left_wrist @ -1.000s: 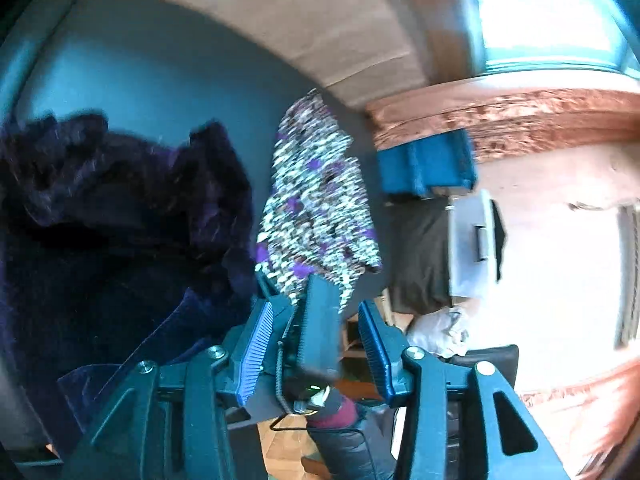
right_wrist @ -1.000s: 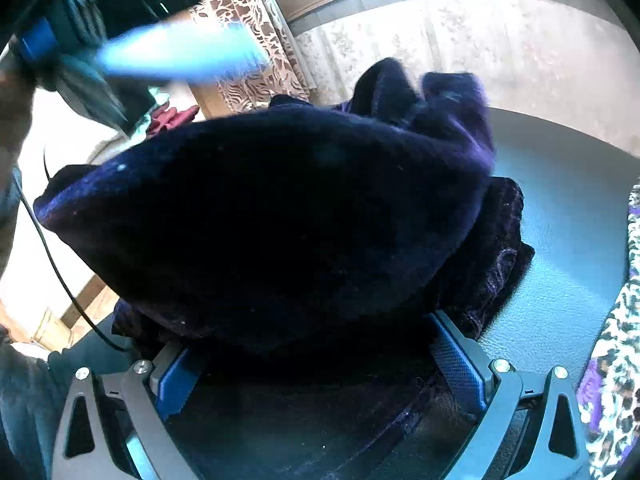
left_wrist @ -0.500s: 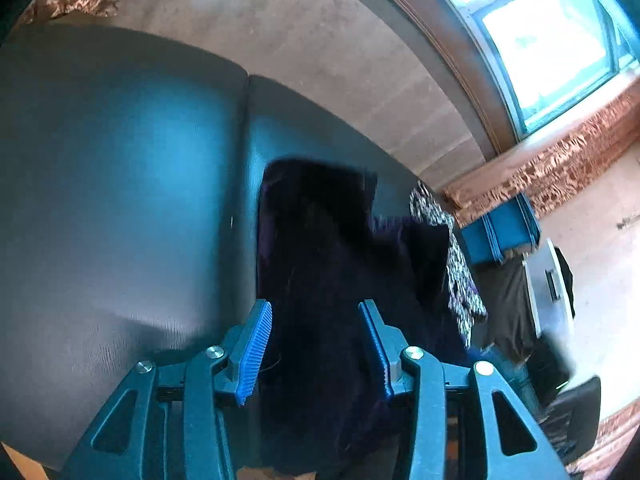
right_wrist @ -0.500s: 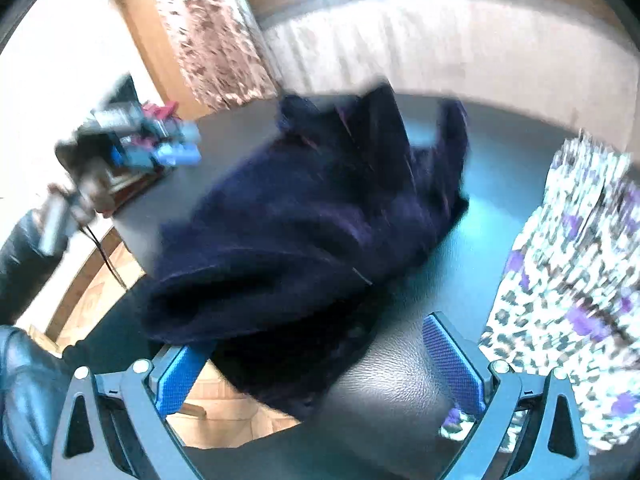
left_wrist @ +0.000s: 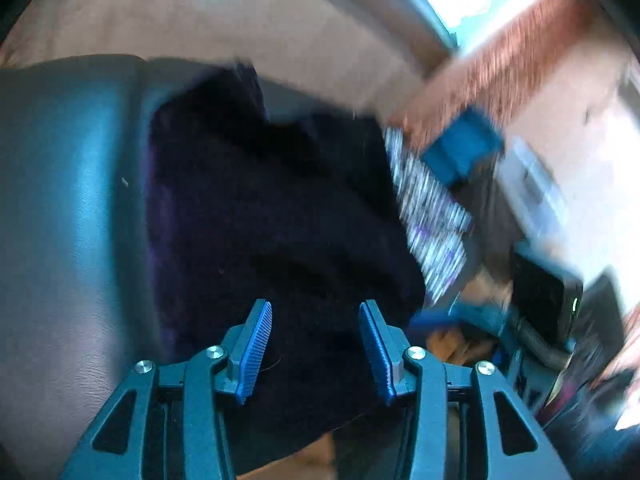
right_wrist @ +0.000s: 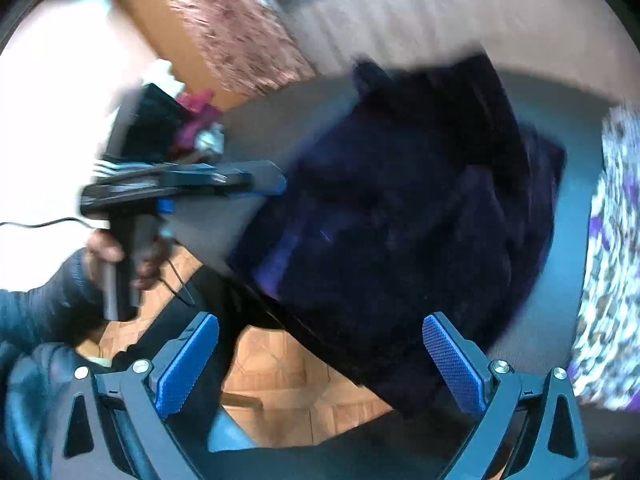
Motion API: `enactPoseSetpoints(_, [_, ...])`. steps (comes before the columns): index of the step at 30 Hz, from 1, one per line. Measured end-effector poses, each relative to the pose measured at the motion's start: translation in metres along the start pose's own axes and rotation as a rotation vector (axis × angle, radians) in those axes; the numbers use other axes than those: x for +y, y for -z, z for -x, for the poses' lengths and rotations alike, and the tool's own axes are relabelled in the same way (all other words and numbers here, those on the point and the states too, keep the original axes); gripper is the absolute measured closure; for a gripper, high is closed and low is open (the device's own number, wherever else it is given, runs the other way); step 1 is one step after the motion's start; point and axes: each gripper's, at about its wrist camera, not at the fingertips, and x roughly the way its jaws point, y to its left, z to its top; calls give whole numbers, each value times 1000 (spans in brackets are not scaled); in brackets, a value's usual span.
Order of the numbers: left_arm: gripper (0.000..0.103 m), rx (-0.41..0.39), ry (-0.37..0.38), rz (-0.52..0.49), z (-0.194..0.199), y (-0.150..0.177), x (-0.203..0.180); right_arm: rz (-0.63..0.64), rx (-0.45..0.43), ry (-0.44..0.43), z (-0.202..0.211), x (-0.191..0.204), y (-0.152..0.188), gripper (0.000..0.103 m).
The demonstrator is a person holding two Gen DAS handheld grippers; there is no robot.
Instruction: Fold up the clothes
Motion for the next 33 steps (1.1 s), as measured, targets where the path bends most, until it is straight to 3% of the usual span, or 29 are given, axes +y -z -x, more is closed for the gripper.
enactPoseSetpoints(2, [58, 15, -51, -75, -9, 5, -9, -24, 2, 82, -5, -10, 9, 0])
enactPoseSetpoints(4, [58, -1, -75, -112, -5, 9, -14, -82, -7, 103, -1, -20, 14, 0])
enactPoseSetpoints(7, [58, -31, -55, -73, 7, 6, -10, -149, -61, 116, 18, -28, 15, 0])
enactPoseSetpoints(10, [58, -85, -58, -66, 20, 4, -9, -99, -223, 141, 55, -19, 0, 0])
enactPoseSetpoints(14, [58, -120, -62, -48, 21, -2, -4, -81, -431, 339, 77, -13, -38, 0])
enactPoseSetpoints(16, [58, -131, -65, -48, 16, -6, -5, -151, -424, 380, 64, -36, -60, 0])
enactPoseSetpoints(22, [57, -150, -74, -72, 8, -10, -7, -282, -323, 338, 15, -99, -101, 2])
enactPoseSetpoints(24, [57, -147, -67, -69, 5, -10, -4, -306, -273, 320, 3, -109, -106, 19])
enactPoseSetpoints(25, [57, -144, -66, -71, 3, -10, -3, -314, -245, 312, -3, -114, -109, 58])
enactPoseSetpoints(26, [57, -140, -70, -75, 2, -9, -3, -321, -217, 304, -9, -118, -112, 91])
enactPoseSetpoints(28, [57, -128, -69, -90, -1, -6, -3, -304, -188, 325, -15, -119, -116, 91])
enactPoseSetpoints(31, [57, -118, -64, -90, -7, 1, 1, -200, -181, 521, -18, -112, -113, 92])
enactPoseSetpoints(33, [57, -125, -66, -90, -4, 4, 0, -211, -153, 549, -32, -123, -107, 92])
